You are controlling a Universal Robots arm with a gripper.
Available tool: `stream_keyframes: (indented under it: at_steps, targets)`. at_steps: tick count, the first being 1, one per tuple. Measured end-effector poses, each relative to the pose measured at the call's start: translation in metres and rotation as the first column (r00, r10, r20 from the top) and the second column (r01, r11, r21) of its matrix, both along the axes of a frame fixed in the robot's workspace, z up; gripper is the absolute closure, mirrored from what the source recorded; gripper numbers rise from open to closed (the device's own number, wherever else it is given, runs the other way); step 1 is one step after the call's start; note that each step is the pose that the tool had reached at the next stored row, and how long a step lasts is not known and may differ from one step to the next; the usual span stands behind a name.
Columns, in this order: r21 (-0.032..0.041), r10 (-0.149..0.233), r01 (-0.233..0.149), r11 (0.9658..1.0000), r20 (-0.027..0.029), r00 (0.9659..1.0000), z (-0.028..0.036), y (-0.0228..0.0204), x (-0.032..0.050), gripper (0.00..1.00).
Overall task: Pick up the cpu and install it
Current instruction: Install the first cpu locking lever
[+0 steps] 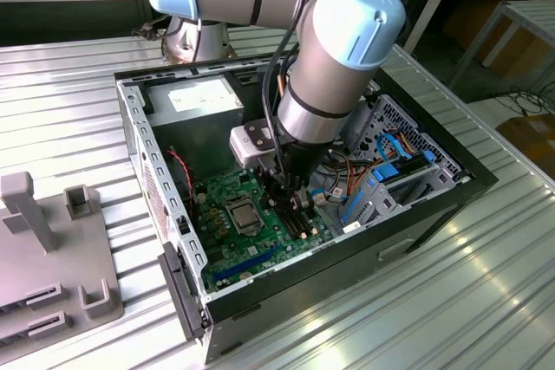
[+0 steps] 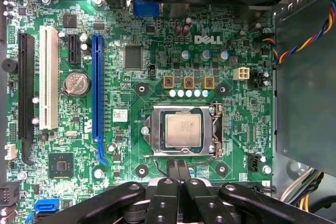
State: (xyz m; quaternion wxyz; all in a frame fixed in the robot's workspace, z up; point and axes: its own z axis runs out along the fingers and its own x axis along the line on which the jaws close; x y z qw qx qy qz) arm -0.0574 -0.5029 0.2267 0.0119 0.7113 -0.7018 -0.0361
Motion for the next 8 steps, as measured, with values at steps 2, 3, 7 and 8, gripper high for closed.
stream_keyframes:
  at_steps: [2, 3, 7, 8]
  targets:
    - [-0.0003, 0.002, -0.002, 1.0, 0.0001, 1.0, -0.001, 0.0, 0.0, 0.89]
    - [-0.0004, 0.003, -0.003, 1.0, 0.0001, 1.0, -0.0017, 0.0, 0.0, 0.89]
    - [-0.0007, 0.008, -0.008, 1.0, 0.0001, 1.0, -0.0037, -0.0002, 0.0, 0.89]
    - [-0.0008, 0.009, -0.009, 1.0, 0.0001, 1.0, -0.0041, -0.0002, -0.0001, 0.89]
